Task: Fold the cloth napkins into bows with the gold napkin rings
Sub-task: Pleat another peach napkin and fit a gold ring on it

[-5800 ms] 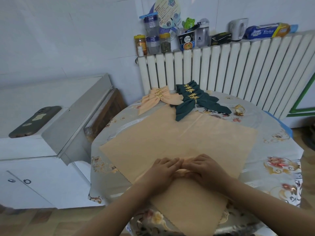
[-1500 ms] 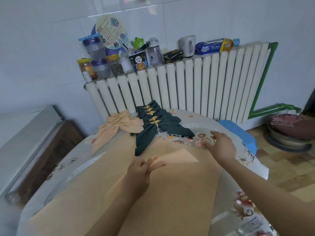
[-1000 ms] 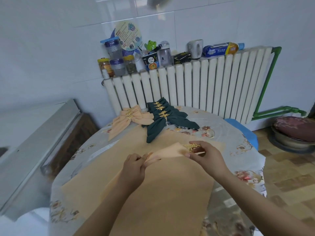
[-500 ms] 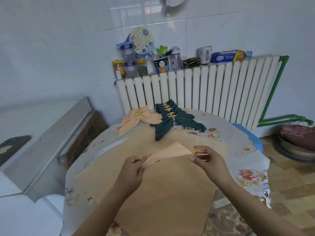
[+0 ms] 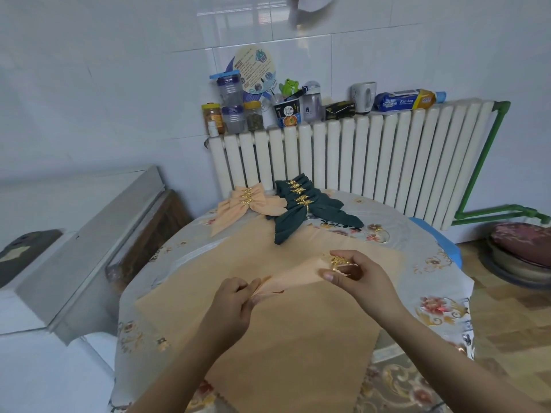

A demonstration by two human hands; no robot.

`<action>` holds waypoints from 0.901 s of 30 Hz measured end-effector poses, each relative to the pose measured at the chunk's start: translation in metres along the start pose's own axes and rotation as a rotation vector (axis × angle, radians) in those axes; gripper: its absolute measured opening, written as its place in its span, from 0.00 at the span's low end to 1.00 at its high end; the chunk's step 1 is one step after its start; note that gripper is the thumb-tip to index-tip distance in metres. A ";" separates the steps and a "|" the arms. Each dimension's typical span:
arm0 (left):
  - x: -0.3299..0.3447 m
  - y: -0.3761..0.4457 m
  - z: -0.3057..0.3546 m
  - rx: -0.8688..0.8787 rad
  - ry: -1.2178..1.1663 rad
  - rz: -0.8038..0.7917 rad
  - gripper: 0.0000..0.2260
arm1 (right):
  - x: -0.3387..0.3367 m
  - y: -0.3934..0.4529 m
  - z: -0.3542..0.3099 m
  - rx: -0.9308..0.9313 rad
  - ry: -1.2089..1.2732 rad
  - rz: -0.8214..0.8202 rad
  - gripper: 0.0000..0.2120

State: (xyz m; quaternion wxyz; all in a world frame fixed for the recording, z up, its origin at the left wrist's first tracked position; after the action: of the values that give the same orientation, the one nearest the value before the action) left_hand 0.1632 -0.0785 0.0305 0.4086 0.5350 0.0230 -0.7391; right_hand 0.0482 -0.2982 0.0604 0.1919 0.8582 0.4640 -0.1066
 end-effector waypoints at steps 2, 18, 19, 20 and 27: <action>0.000 -0.001 0.001 0.002 0.009 -0.012 0.21 | 0.003 -0.002 -0.001 -0.004 -0.029 -0.036 0.19; 0.004 -0.012 0.035 0.315 0.218 -0.077 0.17 | 0.042 -0.005 -0.001 -0.131 -0.525 -0.467 0.20; 0.005 -0.012 0.038 0.326 0.229 -0.077 0.17 | 0.045 -0.007 0.000 -0.132 -0.532 -0.479 0.19; 0.005 -0.011 0.041 0.336 0.239 -0.077 0.18 | 0.047 -0.008 -0.001 -0.133 -0.533 -0.489 0.18; 0.010 -0.009 0.047 0.301 0.280 -0.077 0.19 | 0.059 -0.013 -0.018 -0.283 -0.937 -0.361 0.25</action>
State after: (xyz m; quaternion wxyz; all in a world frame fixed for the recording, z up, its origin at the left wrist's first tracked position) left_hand 0.1204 -0.1000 0.0386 0.2884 0.6862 -0.0106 -0.6678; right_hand 0.0696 -0.2392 0.0523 0.4718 0.5903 0.4788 -0.4468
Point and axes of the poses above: each hand's wrist, its own y-axis towards the middle knuckle, its own x-axis out of the palm, z = x × y, the point moved 9 cm from there along y, towards the middle knuckle, and after that the axes turned 8 degrees about -y, right-handed, at the moved point
